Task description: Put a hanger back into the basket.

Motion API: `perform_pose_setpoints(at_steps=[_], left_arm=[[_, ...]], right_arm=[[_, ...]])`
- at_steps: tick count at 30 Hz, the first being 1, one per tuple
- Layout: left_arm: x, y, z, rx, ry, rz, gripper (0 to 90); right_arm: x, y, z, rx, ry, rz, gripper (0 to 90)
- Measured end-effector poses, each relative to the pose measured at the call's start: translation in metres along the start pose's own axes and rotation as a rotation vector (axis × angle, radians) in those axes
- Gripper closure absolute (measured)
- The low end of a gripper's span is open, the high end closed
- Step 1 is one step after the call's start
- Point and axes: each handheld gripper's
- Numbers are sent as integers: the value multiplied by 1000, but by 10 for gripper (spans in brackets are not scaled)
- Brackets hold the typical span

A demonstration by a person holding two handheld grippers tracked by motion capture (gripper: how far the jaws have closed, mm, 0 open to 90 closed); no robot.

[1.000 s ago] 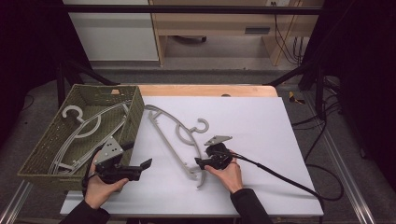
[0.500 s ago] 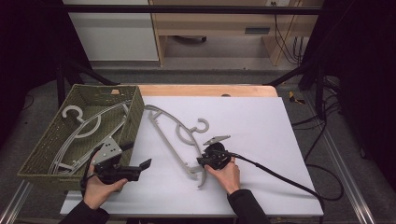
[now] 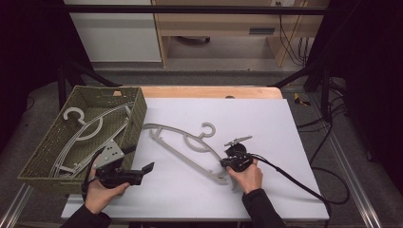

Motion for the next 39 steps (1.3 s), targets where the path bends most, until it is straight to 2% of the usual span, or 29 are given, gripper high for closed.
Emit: perform_pose_setpoints(at_steps=[1,3,4,5,6,7,8,9,10,12,13,14,15,16,17,19,20,21,22,23,25,28,30,35,39], left_arm=[[0,0,0,-3,-1,-1,109],[-1,1,0,-2,-3,-4,109],[-3,2,-1,-4,-8,-7,109],[-4,3,-1,-2,-8,-9,109],[-4,3,-1,-2,-8,-9,109],[-5,5,-2,-10,-17,-13,109],[-5,5,-2,-12,-18,-14,108],[-5,5,-2,-12,-18,-14,108],[-6,6,-2,-11,-22,-17,108],[-7,7,-2,-13,-26,-18,108],[-7,7,-2,-13,-26,-18,108],[-9,7,-3,-13,-33,-21,107],[-9,7,-3,-14,-35,-21,107],[-10,7,-3,-13,-36,-23,107],[-10,7,-3,-13,-36,-23,107],[-11,7,-4,-13,-41,-24,107],[-12,7,-4,-14,-44,-25,107],[-12,8,-4,-14,-47,-24,107],[-12,8,-4,-13,-48,-24,107],[-13,8,-4,-14,-48,-25,107],[-12,8,-4,-16,-47,-26,107],[-12,8,-4,-14,-49,-26,107],[-13,8,-4,-14,-51,-25,107],[-13,8,-4,-16,-55,-29,106],[-12,8,-3,-17,-54,-28,107]], right_arm=[[3,4,-2,9,-7,-1,824],[6,6,-4,-10,-14,3,824],[12,13,-11,-6,-17,6,824],[13,17,-13,24,-15,5,822],[16,17,-14,-9,-24,0,818],[17,20,-17,13,-19,13,806],[18,21,-18,8,-24,7,765],[18,21,-18,8,-24,7,765],[17,23,-20,33,-23,6,751],[17,21,-21,45,-22,-1,747],[17,19,-20,30,-28,-16,748],[17,20,-21,54,-30,-18,752],[17,18,-20,44,-29,-18,760],[17,18,-20,69,-39,-24,766],[16,16,-19,56,-39,-30,770],[16,13,-17,93,-65,-52,778],[16,9,-16,85,-70,-64,783],[15,9,-15,107,-86,-79,793],[15,8,-14,108,-93,-82,805],[15,9,-14,112,-95,-77,814],[15,9,-12,72,-103,-70,822],[14,10,-10,51,-120,-68,828],[14,12,-9,60,-122,-58,831],[16,16,-8,33,-121,-33,834],[22,19,-9,60,-103,-10,835]])
Point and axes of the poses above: each handheld gripper's, and its own axes: x roughly backward along the jaws, z roughly out of its top, y roughly to its right, and after that the axes turned 1 degree about -z, right-handed
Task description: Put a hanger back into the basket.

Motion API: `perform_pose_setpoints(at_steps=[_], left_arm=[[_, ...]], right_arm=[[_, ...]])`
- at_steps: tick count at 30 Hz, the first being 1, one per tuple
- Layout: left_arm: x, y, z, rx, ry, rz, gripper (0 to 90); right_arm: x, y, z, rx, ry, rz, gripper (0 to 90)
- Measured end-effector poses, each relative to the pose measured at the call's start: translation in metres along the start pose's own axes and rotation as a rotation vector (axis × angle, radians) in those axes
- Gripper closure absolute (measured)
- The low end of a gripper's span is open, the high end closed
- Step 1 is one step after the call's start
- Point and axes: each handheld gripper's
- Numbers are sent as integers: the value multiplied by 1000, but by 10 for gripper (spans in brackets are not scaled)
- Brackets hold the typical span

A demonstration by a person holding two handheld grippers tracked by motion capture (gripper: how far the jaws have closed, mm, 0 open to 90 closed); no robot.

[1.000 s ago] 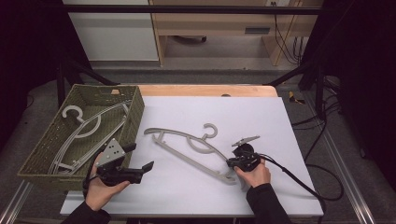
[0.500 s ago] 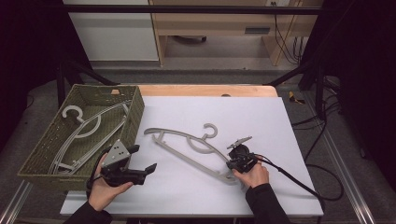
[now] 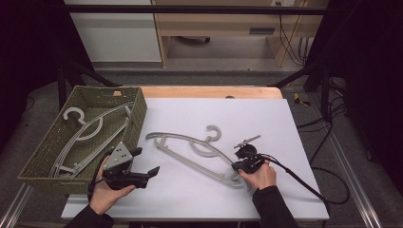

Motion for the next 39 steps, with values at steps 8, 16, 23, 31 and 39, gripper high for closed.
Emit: perform_pose_setpoints(at_steps=[8,16,23,31,39], left_arm=[[2,0,3,-5,3,-1,107],[10,1,20,-34,14,-12,100],[10,-3,45,-74,-17,-34,89],[-7,-12,61,-100,-119,-82,98],[-29,-12,60,-163,-245,-115,161]], right_arm=[[17,3,1,-25,42,51,836],[43,6,-2,43,81,93,834],[59,4,-7,126,103,121,834],[72,-5,-9,231,106,155,834],[77,-11,-11,300,107,189,834]])
Point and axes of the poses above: each handheld gripper's, and its own axes: x roughly backward along the jaws, z roughly out of its top, y roughly to its right, and after that the axes turned 1 degree about -z, right-handed
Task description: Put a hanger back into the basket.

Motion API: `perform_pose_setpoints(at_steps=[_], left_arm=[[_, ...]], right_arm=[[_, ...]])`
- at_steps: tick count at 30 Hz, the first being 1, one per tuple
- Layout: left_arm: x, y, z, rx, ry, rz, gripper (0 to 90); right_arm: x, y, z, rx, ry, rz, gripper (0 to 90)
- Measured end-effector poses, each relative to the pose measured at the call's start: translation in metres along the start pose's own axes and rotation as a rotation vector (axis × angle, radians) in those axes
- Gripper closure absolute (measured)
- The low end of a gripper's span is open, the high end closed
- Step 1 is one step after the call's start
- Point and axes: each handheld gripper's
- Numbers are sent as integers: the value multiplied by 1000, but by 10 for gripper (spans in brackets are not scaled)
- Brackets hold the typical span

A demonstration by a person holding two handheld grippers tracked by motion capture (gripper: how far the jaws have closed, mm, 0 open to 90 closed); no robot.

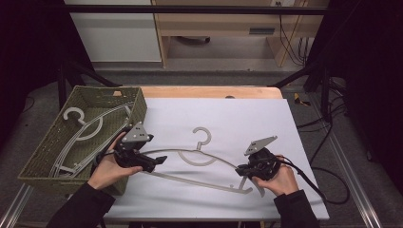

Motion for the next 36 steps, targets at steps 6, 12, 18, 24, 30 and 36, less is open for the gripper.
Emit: perform_pose_setpoints(at_steps=[6,12,18,24,30,36], left_arm=[[-13,3,-1,-58,-95,-25,278],[-21,4,-3,-89,-183,-42,487],[-26,7,-5,-133,-239,-52,648],[-25,9,-7,-150,-253,-73,760],[-17,15,-10,-153,-220,-59,778],[-12,25,-18,-152,-167,-65,805]], right_arm=[[2,-5,1,39,0,18,834],[2,-10,2,64,-4,20,834],[2,-13,3,82,-6,26,834],[2,-12,3,87,-7,31,831],[1,-8,4,108,27,10,807],[3,-3,6,80,60,-42,751]])
Point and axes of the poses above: each handheld gripper's, and its own axes: x roughly backward along the jaws, z roughly out of its top, y roughly to its right, and after that the axes turned 1 degree about -z, right-handed
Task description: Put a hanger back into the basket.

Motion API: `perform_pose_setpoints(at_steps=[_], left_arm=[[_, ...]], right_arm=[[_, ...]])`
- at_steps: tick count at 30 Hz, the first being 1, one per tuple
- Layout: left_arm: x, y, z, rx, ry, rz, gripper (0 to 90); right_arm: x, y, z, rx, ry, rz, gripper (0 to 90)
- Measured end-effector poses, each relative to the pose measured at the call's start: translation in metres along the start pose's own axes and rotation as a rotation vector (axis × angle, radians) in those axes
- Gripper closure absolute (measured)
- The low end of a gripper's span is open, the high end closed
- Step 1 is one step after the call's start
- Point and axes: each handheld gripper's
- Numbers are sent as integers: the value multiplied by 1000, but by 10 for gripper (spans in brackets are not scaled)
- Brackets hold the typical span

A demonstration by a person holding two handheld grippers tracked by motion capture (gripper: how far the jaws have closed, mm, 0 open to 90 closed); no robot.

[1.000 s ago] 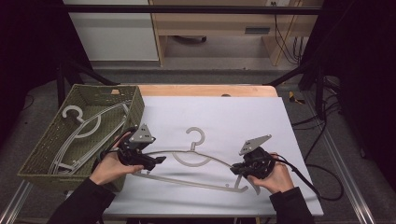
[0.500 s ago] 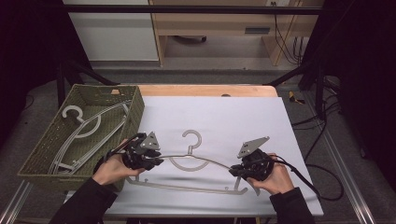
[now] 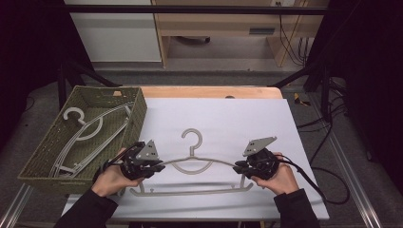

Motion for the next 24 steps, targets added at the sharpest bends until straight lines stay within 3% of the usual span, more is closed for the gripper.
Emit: perform_pose_setpoints(at_steps=[1,7,11,12,16,19,20,24], left_arm=[[0,2,-1,7,14,-3,808],[2,10,-6,35,89,33,813],[2,12,-7,44,104,65,813],[2,12,-8,52,109,87,813],[4,14,-9,88,147,121,814],[5,14,-9,105,166,137,814],[8,13,-10,122,181,154,814],[16,10,-12,153,207,189,814]], right_arm=[[0,1,0,8,15,-6,734],[-1,6,-2,-47,88,-24,598],[2,8,-3,-63,146,-44,530],[6,9,-5,-80,203,-65,499],[16,14,-10,-121,292,-88,418],[20,16,-14,-144,327,-97,363],[25,19,-17,-162,367,-117,320],[32,24,-26,-195,422,-152,222]])
Point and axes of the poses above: each handheld gripper's, and its own axes: x roughly backward along the jaws, z roughly out of its top, y roughly to its right, and after that the axes turned 1 degree about -z, right-handed
